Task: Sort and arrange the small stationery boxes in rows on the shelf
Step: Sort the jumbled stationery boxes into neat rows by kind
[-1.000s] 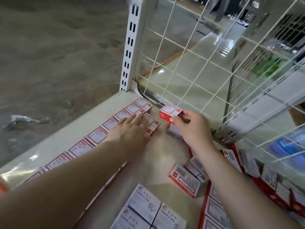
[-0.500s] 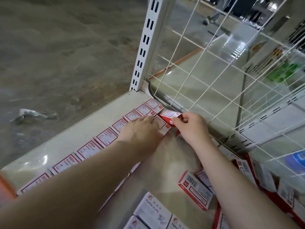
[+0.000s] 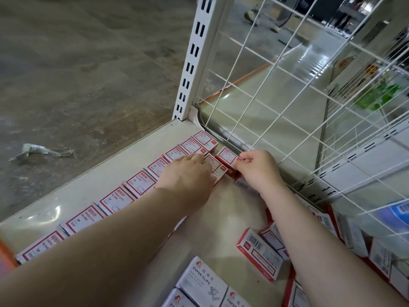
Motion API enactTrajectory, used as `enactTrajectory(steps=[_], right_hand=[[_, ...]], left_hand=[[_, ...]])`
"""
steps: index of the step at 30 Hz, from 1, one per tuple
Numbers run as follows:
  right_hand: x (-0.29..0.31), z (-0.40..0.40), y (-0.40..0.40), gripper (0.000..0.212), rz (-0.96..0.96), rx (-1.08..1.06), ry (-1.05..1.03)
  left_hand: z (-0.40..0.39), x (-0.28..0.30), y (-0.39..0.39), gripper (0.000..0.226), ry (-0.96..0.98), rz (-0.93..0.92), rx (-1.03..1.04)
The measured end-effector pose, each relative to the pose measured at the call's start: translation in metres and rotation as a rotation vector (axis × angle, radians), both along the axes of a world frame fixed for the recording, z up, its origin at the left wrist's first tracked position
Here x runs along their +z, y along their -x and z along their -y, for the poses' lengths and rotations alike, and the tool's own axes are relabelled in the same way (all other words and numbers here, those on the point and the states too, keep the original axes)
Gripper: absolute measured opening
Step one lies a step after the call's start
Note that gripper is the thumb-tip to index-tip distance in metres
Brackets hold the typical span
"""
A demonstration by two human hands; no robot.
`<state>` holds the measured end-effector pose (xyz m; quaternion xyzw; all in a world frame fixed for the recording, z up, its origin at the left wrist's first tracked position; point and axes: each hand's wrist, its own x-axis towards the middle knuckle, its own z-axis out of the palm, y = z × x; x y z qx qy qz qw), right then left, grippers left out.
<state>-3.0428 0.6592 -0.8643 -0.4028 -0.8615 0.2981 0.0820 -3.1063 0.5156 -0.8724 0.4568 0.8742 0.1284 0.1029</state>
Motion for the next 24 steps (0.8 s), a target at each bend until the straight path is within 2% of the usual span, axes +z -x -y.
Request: enactTrajectory(steps=[7, 17, 24], right_hand=[[0.002, 0.002, 0.004, 0.008, 0.06, 0.03, -0.022], [0.002, 0.009, 0.008, 0.02, 0.017, 0.001, -0.064], [0.001, 0.011, 0.013, 0.018, 0.026, 0.013, -0.056]], left_hand=[[0.001, 0.0, -0.001, 0.043, 0.005, -0.01, -0.004], [0.002, 0.0, -0.001, 0.044, -0.013, 0.002, 0.001], [0.002, -0.002, 0.0, 0.042, -0.023, 0.002, 0.007]])
